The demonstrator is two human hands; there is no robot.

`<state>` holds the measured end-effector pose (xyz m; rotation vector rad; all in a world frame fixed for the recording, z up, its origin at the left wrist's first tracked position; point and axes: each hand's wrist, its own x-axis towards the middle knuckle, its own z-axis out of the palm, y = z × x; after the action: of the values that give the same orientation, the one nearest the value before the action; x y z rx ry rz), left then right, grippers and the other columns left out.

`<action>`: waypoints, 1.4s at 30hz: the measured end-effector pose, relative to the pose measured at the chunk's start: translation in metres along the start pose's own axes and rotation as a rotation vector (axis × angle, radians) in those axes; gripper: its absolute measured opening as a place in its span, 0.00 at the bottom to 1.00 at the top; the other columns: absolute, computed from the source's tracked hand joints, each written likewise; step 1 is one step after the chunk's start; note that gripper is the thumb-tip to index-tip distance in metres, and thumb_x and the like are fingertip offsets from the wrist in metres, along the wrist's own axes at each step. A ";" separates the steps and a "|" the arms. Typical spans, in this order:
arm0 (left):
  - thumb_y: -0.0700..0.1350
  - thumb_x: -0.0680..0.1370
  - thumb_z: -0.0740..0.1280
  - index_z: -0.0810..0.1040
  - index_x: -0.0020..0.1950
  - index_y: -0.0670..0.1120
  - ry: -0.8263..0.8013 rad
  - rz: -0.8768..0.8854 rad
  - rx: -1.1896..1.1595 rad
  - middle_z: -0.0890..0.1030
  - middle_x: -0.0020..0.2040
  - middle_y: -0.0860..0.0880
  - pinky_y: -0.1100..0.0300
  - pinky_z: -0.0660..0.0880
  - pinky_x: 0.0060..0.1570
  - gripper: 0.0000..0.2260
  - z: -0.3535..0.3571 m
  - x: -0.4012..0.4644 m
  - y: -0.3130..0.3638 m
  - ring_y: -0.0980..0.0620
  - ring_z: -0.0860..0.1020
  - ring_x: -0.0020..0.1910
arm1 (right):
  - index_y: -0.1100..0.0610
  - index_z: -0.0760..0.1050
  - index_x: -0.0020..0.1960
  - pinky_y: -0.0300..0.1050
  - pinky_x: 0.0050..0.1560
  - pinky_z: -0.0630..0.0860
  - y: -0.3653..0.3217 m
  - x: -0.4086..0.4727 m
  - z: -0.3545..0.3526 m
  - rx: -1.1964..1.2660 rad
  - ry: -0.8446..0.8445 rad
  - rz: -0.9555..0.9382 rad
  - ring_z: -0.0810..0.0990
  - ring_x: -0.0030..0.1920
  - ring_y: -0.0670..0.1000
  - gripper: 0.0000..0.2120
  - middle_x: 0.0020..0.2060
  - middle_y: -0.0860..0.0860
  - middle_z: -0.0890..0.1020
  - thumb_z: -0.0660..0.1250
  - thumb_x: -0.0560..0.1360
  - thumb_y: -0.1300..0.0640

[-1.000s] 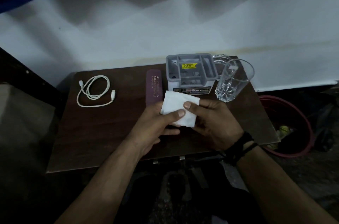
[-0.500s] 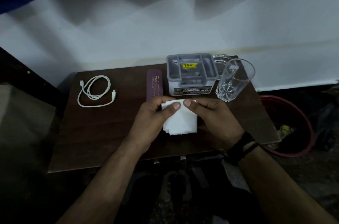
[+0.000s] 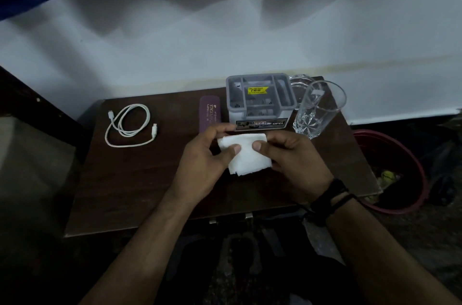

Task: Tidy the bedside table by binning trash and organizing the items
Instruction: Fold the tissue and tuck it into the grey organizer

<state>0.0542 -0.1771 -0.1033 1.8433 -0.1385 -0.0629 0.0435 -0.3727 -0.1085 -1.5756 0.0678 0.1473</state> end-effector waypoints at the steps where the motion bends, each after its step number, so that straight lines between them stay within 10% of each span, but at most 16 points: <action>1: 0.40 0.76 0.74 0.79 0.58 0.59 0.009 0.032 0.035 0.84 0.55 0.56 0.62 0.78 0.54 0.17 0.000 -0.001 0.001 0.60 0.81 0.55 | 0.60 0.85 0.53 0.40 0.40 0.78 -0.001 0.000 0.000 -0.020 -0.005 -0.033 0.84 0.41 0.45 0.06 0.41 0.49 0.87 0.72 0.77 0.63; 5: 0.41 0.75 0.75 0.79 0.58 0.59 0.066 0.042 -0.089 0.84 0.55 0.55 0.59 0.78 0.55 0.17 0.003 -0.004 0.006 0.56 0.82 0.56 | 0.61 0.82 0.59 0.31 0.30 0.69 -0.005 0.000 0.004 0.015 -0.052 -0.013 0.75 0.29 0.39 0.12 0.34 0.44 0.84 0.71 0.77 0.65; 9: 0.47 0.73 0.77 0.76 0.64 0.62 0.003 0.009 -0.075 0.82 0.61 0.55 0.47 0.78 0.61 0.23 0.002 -0.006 0.010 0.54 0.80 0.60 | 0.58 0.84 0.53 0.38 0.33 0.68 -0.010 0.002 0.011 0.120 0.001 0.024 0.75 0.38 0.50 0.07 0.41 0.56 0.83 0.72 0.77 0.63; 14: 0.45 0.75 0.74 0.75 0.70 0.54 -0.087 0.407 0.511 0.76 0.63 0.53 0.52 0.77 0.59 0.24 -0.021 0.008 0.041 0.52 0.78 0.59 | 0.63 0.82 0.48 0.41 0.35 0.69 -0.014 0.003 0.015 0.028 0.019 -0.041 0.72 0.37 0.51 0.04 0.36 0.57 0.75 0.73 0.76 0.62; 21: 0.51 0.80 0.65 0.78 0.59 0.57 -0.361 0.429 1.012 0.81 0.56 0.55 0.56 0.73 0.47 0.09 -0.018 0.053 0.103 0.51 0.79 0.54 | 0.59 0.83 0.56 0.39 0.40 0.76 -0.027 0.008 0.019 0.171 0.187 -0.104 0.80 0.42 0.48 0.08 0.44 0.55 0.85 0.72 0.77 0.63; 26: 0.49 0.79 0.63 0.76 0.59 0.58 -0.350 0.460 1.061 0.81 0.53 0.53 0.47 0.78 0.48 0.10 -0.014 0.093 0.126 0.47 0.79 0.51 | 0.44 0.77 0.62 0.37 0.44 0.78 -0.037 0.015 0.017 0.311 0.334 -0.103 0.84 0.50 0.45 0.16 0.56 0.50 0.83 0.72 0.78 0.59; 35: 0.41 0.78 0.65 0.83 0.58 0.52 -0.378 0.388 1.081 0.84 0.56 0.49 0.54 0.73 0.54 0.12 -0.002 0.172 0.126 0.46 0.79 0.57 | 0.52 0.77 0.62 0.32 0.35 0.75 -0.033 0.020 0.006 0.311 0.406 -0.072 0.84 0.38 0.45 0.13 0.50 0.52 0.83 0.69 0.79 0.62; 42: 0.38 0.79 0.65 0.84 0.57 0.48 -0.385 0.277 0.942 0.82 0.52 0.47 0.53 0.79 0.49 0.12 0.010 0.185 0.122 0.49 0.77 0.42 | 0.55 0.77 0.60 0.32 0.34 0.74 -0.032 0.019 0.007 0.327 0.384 -0.066 0.82 0.36 0.47 0.12 0.54 0.64 0.81 0.69 0.79 0.64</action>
<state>0.2293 -0.2429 0.0170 2.7088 -0.8006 -0.1807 0.0658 -0.3641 -0.0791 -1.2598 0.3236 -0.2118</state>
